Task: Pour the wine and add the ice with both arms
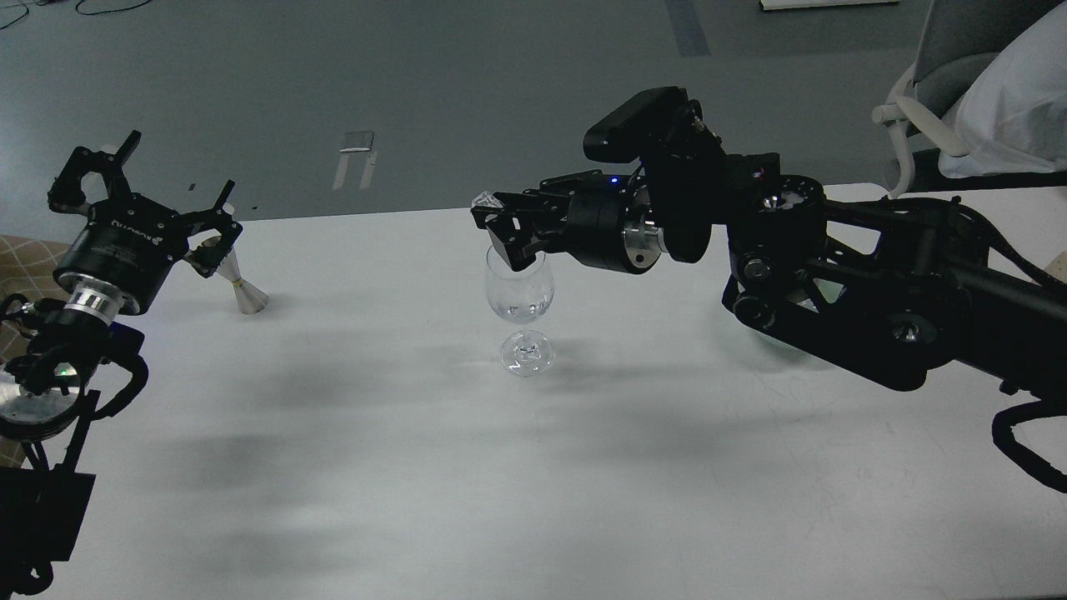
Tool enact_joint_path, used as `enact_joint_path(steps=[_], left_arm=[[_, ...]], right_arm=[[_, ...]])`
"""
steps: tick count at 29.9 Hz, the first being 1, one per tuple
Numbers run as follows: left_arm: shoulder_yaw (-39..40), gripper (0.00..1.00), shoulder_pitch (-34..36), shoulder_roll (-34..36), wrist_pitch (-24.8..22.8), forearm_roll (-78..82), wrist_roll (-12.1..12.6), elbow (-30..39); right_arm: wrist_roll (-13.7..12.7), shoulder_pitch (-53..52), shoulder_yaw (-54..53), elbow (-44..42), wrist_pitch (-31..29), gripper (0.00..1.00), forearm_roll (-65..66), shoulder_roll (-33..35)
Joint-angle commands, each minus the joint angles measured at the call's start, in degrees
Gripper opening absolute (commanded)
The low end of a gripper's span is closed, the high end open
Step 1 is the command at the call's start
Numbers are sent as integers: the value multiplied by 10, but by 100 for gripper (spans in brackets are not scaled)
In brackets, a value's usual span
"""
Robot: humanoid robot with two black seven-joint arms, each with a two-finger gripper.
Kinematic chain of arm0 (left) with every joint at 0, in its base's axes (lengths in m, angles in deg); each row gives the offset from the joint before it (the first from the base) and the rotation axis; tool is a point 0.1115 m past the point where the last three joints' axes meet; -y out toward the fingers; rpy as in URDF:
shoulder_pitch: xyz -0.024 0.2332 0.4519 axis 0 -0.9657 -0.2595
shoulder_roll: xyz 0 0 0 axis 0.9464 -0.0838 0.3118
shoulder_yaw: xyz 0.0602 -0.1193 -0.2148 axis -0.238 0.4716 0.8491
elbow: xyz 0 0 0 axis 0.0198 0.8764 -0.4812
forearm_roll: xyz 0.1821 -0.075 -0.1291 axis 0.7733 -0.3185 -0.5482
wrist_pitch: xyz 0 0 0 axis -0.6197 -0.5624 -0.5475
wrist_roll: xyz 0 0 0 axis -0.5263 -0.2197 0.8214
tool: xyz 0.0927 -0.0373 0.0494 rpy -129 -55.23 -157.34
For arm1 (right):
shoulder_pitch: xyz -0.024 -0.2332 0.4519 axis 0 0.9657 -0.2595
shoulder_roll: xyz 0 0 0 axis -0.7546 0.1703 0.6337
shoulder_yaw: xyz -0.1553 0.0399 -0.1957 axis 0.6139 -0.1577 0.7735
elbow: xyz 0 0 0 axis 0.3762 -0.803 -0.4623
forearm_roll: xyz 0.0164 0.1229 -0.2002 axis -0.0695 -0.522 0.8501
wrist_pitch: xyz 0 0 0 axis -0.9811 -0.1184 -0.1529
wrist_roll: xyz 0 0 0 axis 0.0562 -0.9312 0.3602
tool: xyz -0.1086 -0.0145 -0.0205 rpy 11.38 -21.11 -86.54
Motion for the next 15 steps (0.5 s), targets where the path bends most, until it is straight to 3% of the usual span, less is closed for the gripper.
enact_joint_path(steps=[1, 15], left_arm=[[0, 98, 0, -4, 0, 0, 0, 0], [3, 98, -5, 0, 0, 0, 0, 0]], right_arm=[[-9, 2, 2, -23, 0, 16, 20, -26], [-10, -2, 30, -20, 0, 18, 31, -26]])
